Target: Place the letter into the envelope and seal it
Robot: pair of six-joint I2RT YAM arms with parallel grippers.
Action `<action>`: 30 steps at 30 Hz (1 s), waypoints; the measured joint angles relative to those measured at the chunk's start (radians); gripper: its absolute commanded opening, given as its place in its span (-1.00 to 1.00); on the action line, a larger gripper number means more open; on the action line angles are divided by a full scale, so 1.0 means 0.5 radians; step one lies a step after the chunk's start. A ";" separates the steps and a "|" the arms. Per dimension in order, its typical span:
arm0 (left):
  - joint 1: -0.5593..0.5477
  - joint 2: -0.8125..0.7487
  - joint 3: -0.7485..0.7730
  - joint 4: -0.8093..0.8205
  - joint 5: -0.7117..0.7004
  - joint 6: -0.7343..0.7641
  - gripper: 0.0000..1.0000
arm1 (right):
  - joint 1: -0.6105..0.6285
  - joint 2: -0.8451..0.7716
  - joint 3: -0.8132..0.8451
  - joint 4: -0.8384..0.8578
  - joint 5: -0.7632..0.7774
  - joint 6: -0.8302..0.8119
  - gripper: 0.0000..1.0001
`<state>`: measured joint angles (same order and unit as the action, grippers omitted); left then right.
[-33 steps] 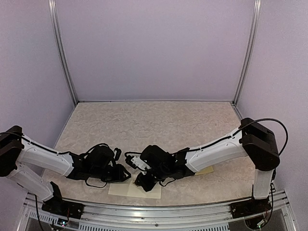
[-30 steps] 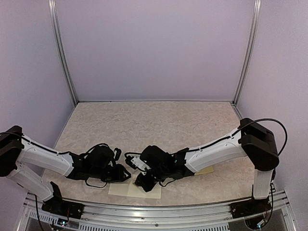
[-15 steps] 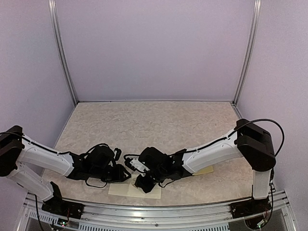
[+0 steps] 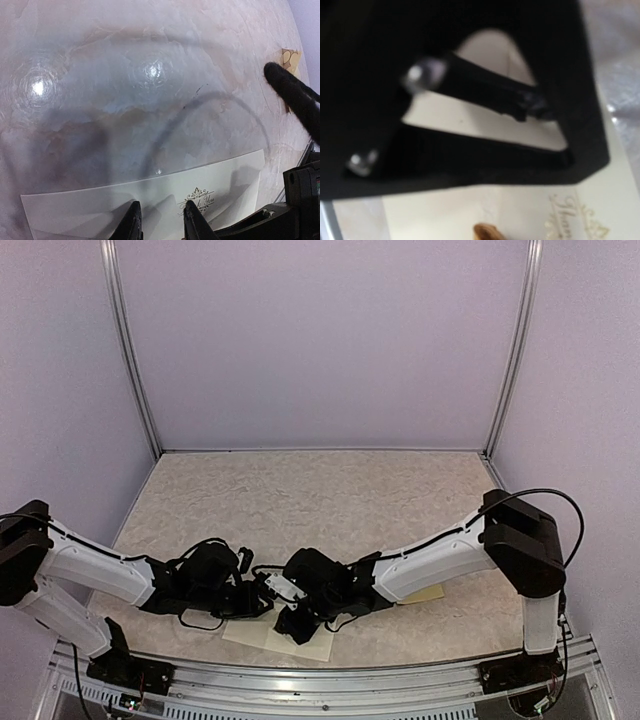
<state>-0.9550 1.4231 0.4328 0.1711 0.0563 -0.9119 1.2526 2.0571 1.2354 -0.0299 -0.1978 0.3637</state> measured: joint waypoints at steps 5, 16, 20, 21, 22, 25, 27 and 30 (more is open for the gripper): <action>0.000 0.001 0.000 0.001 0.002 0.000 -0.46 | 0.000 0.002 0.000 0.009 -0.046 0.022 -0.88; -0.003 0.001 0.000 0.002 0.000 0.000 -0.46 | 0.002 -0.095 -0.100 0.090 -0.169 0.093 -0.13; -0.006 0.000 0.000 0.003 -0.001 0.000 -0.45 | 0.005 -0.230 -0.172 0.149 -0.195 0.111 0.14; -0.009 -0.002 0.000 0.004 -0.002 0.002 -0.44 | 0.005 -0.278 -0.192 0.163 -0.195 0.114 0.18; -0.013 -0.003 0.000 0.009 -0.002 0.007 -0.44 | 0.005 -0.312 -0.208 0.172 -0.193 0.121 0.20; -0.030 -0.008 0.000 0.038 -0.002 0.033 -0.44 | 0.003 -0.429 -0.273 0.219 -0.185 0.145 0.24; -0.038 -0.007 0.000 0.061 -0.002 0.053 -0.44 | -0.008 -0.509 -0.337 0.246 -0.175 0.157 0.25; -0.043 0.037 0.018 0.108 -0.001 0.088 -0.45 | -0.021 -0.609 -0.417 0.258 -0.147 0.175 0.26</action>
<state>-0.9764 1.4414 0.4416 0.2253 0.0559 -0.8680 1.2423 1.7527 1.0271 0.0990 -0.2714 0.4515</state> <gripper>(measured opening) 0.278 0.626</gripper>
